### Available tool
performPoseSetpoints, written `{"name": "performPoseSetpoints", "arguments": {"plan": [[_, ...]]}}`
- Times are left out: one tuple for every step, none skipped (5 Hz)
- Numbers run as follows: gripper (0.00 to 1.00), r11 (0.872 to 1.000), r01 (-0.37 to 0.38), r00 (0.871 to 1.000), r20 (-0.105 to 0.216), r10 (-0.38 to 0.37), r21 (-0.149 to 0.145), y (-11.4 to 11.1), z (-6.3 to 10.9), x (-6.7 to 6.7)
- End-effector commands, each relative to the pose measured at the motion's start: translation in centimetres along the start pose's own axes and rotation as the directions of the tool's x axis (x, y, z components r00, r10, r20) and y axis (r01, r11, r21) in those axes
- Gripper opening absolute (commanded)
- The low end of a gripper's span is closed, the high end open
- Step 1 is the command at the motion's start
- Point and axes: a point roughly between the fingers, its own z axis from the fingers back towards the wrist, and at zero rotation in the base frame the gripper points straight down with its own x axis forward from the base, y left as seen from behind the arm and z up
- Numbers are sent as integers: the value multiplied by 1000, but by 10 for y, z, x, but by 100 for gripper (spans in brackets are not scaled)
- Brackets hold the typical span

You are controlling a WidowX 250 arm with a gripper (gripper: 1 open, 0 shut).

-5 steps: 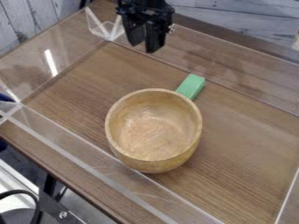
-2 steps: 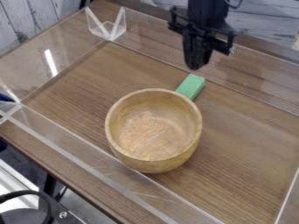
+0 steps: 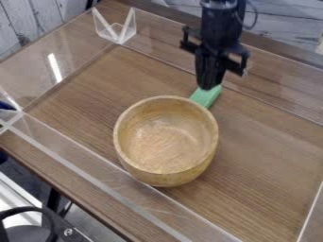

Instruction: Remove the green block from inside the brown bowl and put it on the table

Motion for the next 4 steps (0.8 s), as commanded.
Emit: {"name": "performPoseSetpoints", "arguments": {"plan": [[0,1000,7,1000,23,-7,19,2,-3,6],[0,1000,-7,1000,-13,7,21,2,-15,13],[0,999,-23,999,-43,24,25,2,-21,19],[0,999,-23,998,-56,25,28,5,-25,17]]}}
